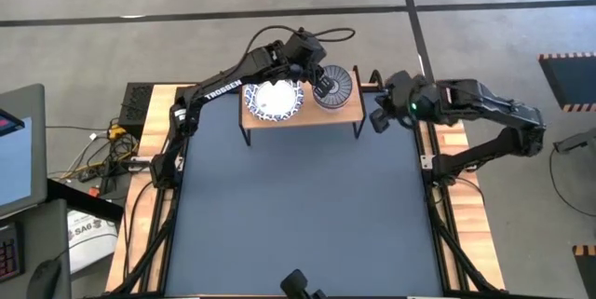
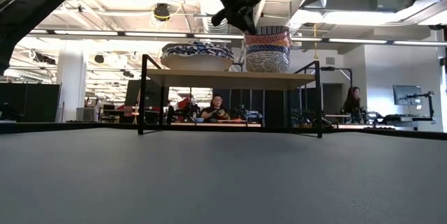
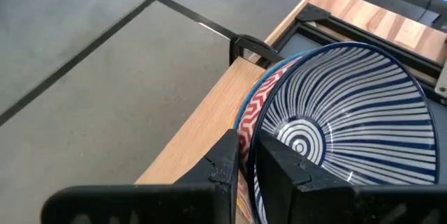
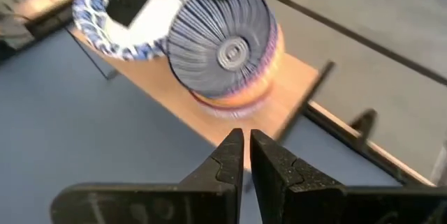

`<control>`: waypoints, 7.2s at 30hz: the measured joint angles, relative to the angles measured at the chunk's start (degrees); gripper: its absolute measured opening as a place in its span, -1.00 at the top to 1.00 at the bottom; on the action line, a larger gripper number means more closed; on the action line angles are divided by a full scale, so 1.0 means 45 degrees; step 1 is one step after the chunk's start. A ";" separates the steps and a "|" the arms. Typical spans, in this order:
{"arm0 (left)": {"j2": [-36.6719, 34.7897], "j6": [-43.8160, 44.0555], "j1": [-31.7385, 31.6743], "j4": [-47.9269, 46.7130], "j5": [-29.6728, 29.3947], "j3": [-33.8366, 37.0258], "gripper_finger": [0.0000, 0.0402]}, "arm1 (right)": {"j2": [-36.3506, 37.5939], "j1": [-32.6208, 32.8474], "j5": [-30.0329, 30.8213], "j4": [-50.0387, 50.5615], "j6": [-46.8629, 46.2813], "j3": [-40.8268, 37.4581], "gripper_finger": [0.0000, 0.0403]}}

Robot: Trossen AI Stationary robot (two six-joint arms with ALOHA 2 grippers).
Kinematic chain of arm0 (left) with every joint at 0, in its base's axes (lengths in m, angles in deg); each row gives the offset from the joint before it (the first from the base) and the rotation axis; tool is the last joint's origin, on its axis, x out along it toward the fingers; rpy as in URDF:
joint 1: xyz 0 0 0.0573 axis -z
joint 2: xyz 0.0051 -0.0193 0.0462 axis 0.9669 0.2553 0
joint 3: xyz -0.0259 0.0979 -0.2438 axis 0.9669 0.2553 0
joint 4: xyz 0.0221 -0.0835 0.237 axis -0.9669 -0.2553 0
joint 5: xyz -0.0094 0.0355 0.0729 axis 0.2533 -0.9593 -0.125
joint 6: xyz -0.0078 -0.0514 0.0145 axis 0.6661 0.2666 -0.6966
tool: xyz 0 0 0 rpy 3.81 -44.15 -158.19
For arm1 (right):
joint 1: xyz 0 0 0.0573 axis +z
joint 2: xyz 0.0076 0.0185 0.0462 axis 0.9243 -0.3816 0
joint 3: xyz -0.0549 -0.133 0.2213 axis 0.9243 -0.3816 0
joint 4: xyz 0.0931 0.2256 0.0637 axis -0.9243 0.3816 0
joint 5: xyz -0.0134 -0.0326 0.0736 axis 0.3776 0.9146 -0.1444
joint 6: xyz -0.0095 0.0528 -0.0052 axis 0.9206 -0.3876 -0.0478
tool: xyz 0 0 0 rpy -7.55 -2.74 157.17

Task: Place and stack bowls onto a shelf
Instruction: Stack the blue bowl on top of the light blue bowl on the shelf, then return to Home Position

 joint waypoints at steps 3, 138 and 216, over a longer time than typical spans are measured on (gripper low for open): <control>0.0000 0.0363 -0.0144 0.0102 0.0520 0.0000 0.86 | -0.0115 -0.1163 -0.1555 -0.1759 0.1075 -0.0372 0.74; -1.8609 0.0421 0.5189 1.9265 0.2655 2.8229 1.00 | 1.0906 0.3939 -0.3968 -1.4509 0.3572 -1.5969 0.86; -2.7039 -0.4012 0.4577 1.1294 0.4691 2.9871 1.00 | 1.5052 0.2995 -0.6254 -1.5667 0.5310 -1.9834 0.89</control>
